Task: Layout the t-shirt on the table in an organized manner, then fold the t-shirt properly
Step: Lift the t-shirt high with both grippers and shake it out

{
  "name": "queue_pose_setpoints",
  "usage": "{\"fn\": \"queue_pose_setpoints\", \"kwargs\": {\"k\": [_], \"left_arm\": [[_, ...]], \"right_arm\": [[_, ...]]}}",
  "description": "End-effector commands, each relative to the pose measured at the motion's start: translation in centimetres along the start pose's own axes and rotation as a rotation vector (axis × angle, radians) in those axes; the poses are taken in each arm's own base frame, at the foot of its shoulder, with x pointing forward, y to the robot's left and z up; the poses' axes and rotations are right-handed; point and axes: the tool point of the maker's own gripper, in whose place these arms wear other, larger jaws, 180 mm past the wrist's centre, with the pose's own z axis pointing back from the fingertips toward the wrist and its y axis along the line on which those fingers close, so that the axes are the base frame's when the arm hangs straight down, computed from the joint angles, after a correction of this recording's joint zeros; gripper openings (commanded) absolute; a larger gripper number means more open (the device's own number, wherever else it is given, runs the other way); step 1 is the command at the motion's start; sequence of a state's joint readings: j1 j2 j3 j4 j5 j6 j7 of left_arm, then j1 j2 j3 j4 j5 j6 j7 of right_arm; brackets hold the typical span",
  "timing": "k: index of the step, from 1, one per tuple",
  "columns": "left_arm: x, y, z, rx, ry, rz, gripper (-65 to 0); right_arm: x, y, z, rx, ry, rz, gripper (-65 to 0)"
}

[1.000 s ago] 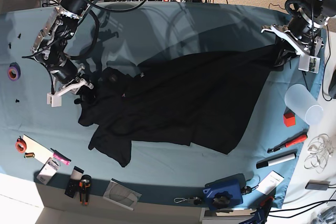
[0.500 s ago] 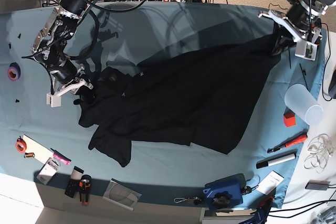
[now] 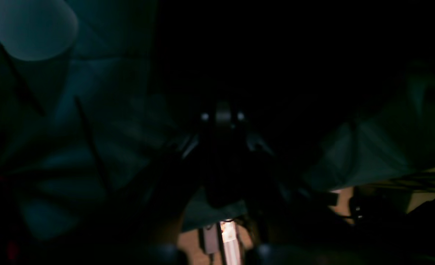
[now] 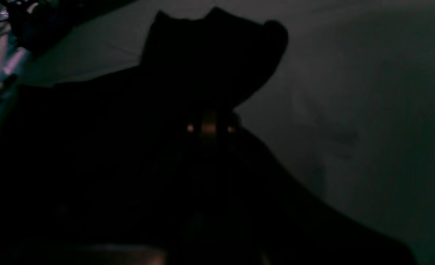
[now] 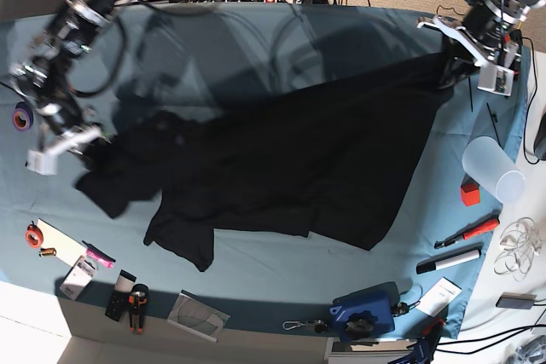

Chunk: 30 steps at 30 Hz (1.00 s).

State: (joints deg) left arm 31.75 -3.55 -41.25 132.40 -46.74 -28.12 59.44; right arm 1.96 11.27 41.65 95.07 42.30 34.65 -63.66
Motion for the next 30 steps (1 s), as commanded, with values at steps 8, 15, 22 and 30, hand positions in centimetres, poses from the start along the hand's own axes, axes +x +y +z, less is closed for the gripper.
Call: {"fn": "queue_pose_setpoints", "kwargs": {"k": [8, 15, 22, 30], "left_arm": [[0.5, -0.9, -0.1, -0.015, -0.035, 0.034, -65.0], [-2.4, -1.1, 0.0, -0.02, 0.128, 0.032, -65.0], [1.9, -0.9, 0.0, -0.015, -0.111, 0.036, -65.0], [8.0, -3.1, -5.2, -0.1, -0.292, 0.02, -65.0]], "right_arm": [[-0.3, -1.9, 5.2, 0.049, -0.055, -0.021, -65.0], [-4.4, -1.5, 7.9, 0.087, 0.052, -0.068, -65.0], [-1.5, 1.8, 10.1, 0.107, 0.0, 0.106, -65.0], [4.0, 0.9, 6.2, 0.001, -0.12, 0.165, -65.0]]}}
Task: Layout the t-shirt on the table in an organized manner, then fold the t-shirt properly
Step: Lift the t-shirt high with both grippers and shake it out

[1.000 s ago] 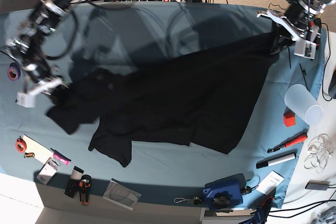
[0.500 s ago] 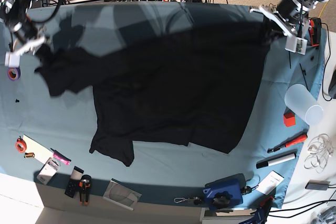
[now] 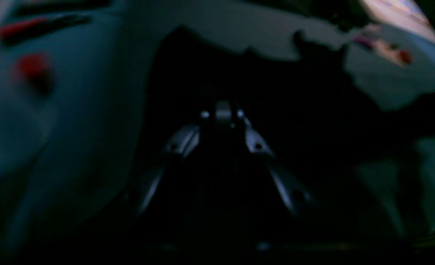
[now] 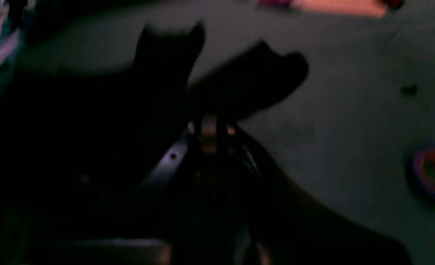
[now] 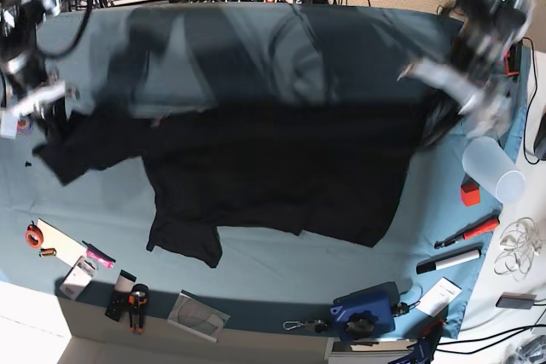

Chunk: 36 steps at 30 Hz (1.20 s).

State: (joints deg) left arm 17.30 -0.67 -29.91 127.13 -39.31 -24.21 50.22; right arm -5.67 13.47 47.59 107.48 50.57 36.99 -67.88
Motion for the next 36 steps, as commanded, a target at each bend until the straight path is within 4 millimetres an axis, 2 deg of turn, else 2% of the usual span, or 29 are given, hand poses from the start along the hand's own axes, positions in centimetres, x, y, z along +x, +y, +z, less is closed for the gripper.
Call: {"fn": "queue_pose_setpoints", "kwargs": {"k": [1, 5, 8, 11, 15, 18, 20, 23, 26, 28, 31, 34, 36], "left_arm": [[0.9, -0.3, -1.2, -0.015, -0.032, -0.021, -65.0], [2.3, 0.9, -6.6, 0.027, -0.078, 0.013, -65.0], [3.8, 1.3, -10.1, 0.007, -0.078, 0.017, -65.0], [6.7, 1.6, -13.3, -0.022, -0.107, 0.018, -65.0], [12.0, 2.0, -17.3, -0.057, -0.151, 0.032, -65.0], [17.2, 2.7, -19.4, -0.071, -0.188, 0.023, -65.0], [21.0, 3.2, -20.0, -0.071, -0.217, 0.011, -65.0], [25.9, 4.2, -19.9, -0.064, -0.24, -0.015, -65.0], [29.1, 4.8, -18.7, -0.061, -0.21, -0.04, -65.0], [30.6, 4.6, -17.6, -0.095, -0.207, -0.051, -65.0], [30.7, 5.0, -16.5, -0.124, -0.153, -0.064, -65.0], [28.4, 6.0, -16.4, -0.125, -0.079, -0.056, -65.0], [26.2, 6.1, -16.6, -0.158, -0.037, -0.035, -65.0]], "right_arm": [[2.5, 0.4, -0.5, 0.02, -0.068, 0.033, -65.0], [4.8, 0.9, -4.7, 0.024, -0.066, 0.065, -65.0], [7.9, 0.3, -7.8, 0.002, -0.1, 0.051, -65.0], [12.1, -0.4, -10.7, 0.001, -0.145, 0.015, -65.0], [20.2, -1.7, -12.9, 0.007, -0.274, -0.047, -65.0], [26.6, -2.3, -13.4, 0.023, -0.348, -0.1, -65.0], [30.8, -2.3, -12.9, 0.047, -0.403, -0.136, -65.0], [36.0, -2.0, -11.1, 0.09, -0.483, -0.154, -65.0], [39.8, -1.1, -8.8, 0.114, -0.563, -0.139, -65.0], [40.9, -0.7, -8.0, 0.129, -0.569, -0.127, -65.0], [39.7, 0.1, -8.3, 0.167, -0.484, -0.107, -65.0], [39.3, 1.1, -7.6, 0.194, -0.434, -0.075, -65.0], [39.0, 1.7, -6.6, 0.191, -0.408, -0.035, -65.0]]}}
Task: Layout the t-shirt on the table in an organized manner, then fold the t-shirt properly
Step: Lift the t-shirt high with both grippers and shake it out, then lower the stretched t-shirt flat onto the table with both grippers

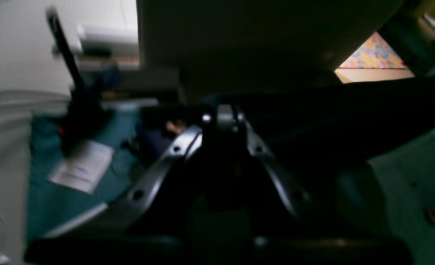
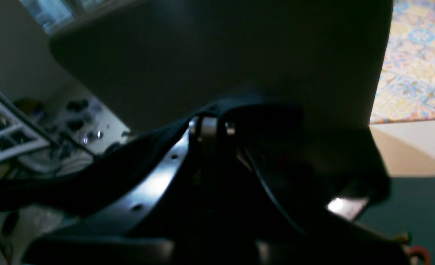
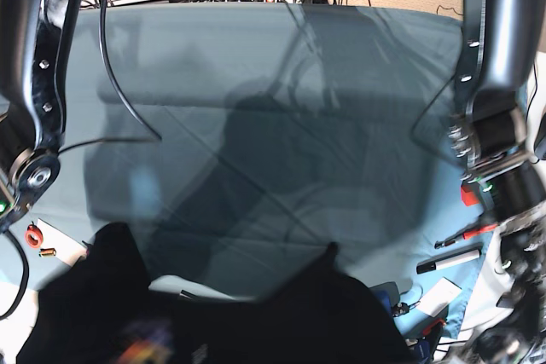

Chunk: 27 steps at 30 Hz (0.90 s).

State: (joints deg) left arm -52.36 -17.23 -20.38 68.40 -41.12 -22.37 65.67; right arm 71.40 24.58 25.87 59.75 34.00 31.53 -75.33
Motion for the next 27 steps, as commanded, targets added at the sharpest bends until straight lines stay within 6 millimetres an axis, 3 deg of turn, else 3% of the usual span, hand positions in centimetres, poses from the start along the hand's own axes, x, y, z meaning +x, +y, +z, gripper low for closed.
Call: {"fn": "queue_pose_setpoints", "kwargs": {"k": [1, 4, 7, 12, 16, 22, 27], "left_arm": [[1.4, -0.5, 0.6, -0.025, -0.036, -0.009, -65.0], [-3.2, -0.9, 0.2, -0.086, 0.066, 0.033, -65.0], [-7.2, -0.4, 0.6, -0.117, 0.128, 0.066, -65.0], [-14.1, 1.0, 2.5, -0.097, 0.237, 0.117, -65.0], [-19.1, 0.8, 3.8, -0.092, 0.308, 0.146, -65.0], [-26.8, -0.7, 7.6, -0.079, 0.432, 0.127, -65.0], [-32.1, -2.7, 11.4, -0.08, 0.524, 0.127, -65.0]], "right_arm": [[3.7, 1.0, 2.1, 0.016, -0.104, 0.048, -65.0], [1.2, 0.4, 3.3, -0.039, -0.033, 0.119, -65.0], [-3.0, -0.9, 3.5, -0.061, 0.039, 0.124, -65.0], [-12.6, -2.7, 3.7, -0.098, 0.226, 0.117, -65.0], [-19.9, -2.3, 5.0, -0.044, 0.344, 0.079, -65.0], [-30.1, -2.2, 10.0, -0.069, 0.552, 0.091, -65.0], [-35.0, -1.6, 14.7, -0.084, 0.586, 0.002, -65.0]]}}
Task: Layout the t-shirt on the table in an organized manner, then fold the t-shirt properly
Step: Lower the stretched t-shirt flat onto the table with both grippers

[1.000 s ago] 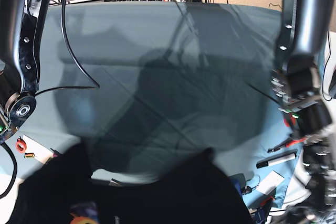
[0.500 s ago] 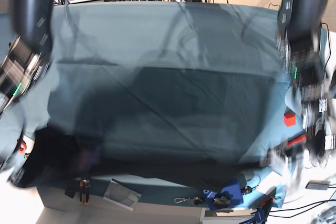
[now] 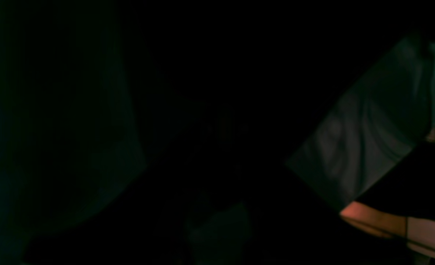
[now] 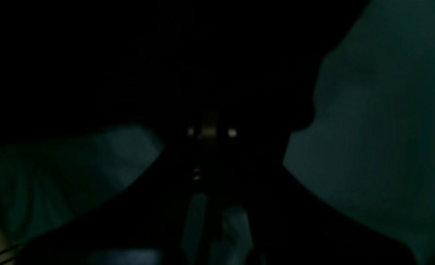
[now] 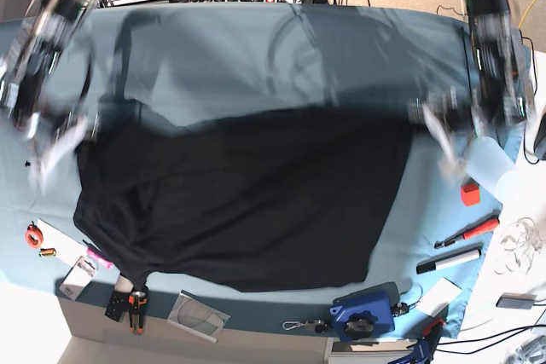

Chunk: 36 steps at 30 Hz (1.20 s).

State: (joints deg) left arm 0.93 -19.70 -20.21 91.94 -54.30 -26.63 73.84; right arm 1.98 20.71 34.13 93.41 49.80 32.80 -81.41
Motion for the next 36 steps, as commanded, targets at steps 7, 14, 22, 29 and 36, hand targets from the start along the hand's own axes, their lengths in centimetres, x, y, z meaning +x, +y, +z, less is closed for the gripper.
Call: {"fn": "queue_pose_setpoints", "kwargs": {"k": [7, 14, 22, 29, 36], "left_arm": [[-4.8, -0.8, 2.4, 0.03, 0.014, 0.031, -65.0], [-8.4, 1.1, 5.6, 0.093, -0.02, 0.145, -65.0], [-11.0, 0.7, 7.4, 0.067, -0.029, 0.189, -65.0], [-11.7, 0.5, 7.3, 0.065, -0.022, 0.204, -65.0], [-11.4, 0.6, 7.3, 0.064, -0.029, 0.2, -65.0]], "right_arm": [[-2.9, -0.5, 5.1, 0.041, -0.181, -0.109, -65.0], [-7.2, -2.8, 9.4, -0.026, -0.176, -0.174, -65.0], [-11.6, -3.4, 12.3, -0.066, -0.095, -0.232, -65.0], [-13.5, -1.9, 14.0, -0.002, -0.077, -0.278, -65.0], [-11.7, -2.0, 13.2, 0.011, -0.132, -0.263, -65.0]]}}
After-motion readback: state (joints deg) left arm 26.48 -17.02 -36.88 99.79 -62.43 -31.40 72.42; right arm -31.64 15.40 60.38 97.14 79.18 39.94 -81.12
